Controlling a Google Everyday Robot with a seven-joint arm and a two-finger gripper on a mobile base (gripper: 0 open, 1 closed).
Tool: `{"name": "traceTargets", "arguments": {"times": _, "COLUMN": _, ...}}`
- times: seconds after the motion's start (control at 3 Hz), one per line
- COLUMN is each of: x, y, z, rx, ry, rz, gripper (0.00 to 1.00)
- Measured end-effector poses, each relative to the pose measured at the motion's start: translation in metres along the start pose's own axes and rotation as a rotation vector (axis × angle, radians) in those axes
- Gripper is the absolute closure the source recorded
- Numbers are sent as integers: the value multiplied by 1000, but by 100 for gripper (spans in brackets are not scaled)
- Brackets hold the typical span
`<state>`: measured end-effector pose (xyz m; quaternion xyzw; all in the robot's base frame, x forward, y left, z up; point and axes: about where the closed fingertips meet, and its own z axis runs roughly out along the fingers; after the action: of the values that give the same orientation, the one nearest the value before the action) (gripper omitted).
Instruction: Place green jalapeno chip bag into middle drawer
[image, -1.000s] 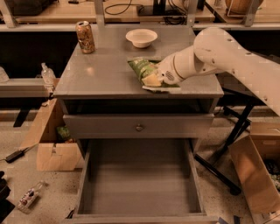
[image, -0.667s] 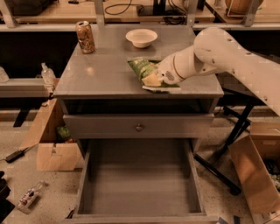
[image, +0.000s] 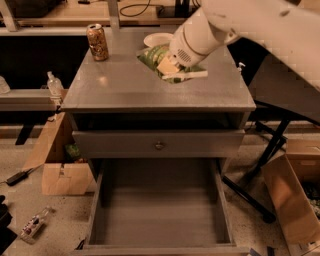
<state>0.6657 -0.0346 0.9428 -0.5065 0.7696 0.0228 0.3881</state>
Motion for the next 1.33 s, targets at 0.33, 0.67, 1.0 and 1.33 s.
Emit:
{"name": "traceTargets", "arguments": {"times": 0.33, "x": -19, "y": -5, "z": -37, "rx": 73, "ry": 68, "rz": -69, "gripper": 100}}
{"name": "traceTargets", "arguments": {"times": 0.67, "x": -15, "y": -1, "z": -75, "rx": 128, "ry": 77, "rz": -19, "gripper": 100}}
{"name": "traceTargets", "arguments": {"times": 1.0, "x": 44, "y": 14, "z": -110, "rx": 167, "ry": 42, "rz": 174, "gripper": 100}}
{"name": "traceTargets", "arguments": {"times": 1.33, "x": 108, "y": 34, "z": -134, "rx": 195, "ry": -1, "rz": 364, "gripper": 100}}
